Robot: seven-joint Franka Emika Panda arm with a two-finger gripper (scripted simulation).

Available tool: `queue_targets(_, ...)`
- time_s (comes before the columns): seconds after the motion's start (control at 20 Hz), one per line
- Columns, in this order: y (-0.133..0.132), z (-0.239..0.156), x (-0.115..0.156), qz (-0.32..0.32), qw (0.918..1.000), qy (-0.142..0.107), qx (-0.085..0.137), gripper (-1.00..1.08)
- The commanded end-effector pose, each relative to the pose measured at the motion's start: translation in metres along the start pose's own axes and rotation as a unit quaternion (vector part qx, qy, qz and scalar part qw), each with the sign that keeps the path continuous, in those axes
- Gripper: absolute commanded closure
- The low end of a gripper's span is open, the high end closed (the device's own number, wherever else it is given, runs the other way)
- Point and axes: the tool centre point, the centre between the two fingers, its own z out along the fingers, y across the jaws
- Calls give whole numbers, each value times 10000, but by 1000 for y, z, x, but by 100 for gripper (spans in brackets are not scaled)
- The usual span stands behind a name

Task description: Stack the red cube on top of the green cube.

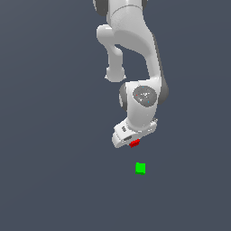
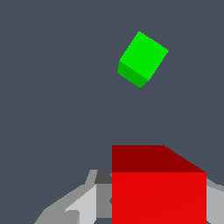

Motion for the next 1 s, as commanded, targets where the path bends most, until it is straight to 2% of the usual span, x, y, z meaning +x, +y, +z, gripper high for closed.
queue_targets(0.0,2,4,13,0,10000,3,-2,108)
queue_targets(0.95,13,30,90,1,10000,1,-2,108)
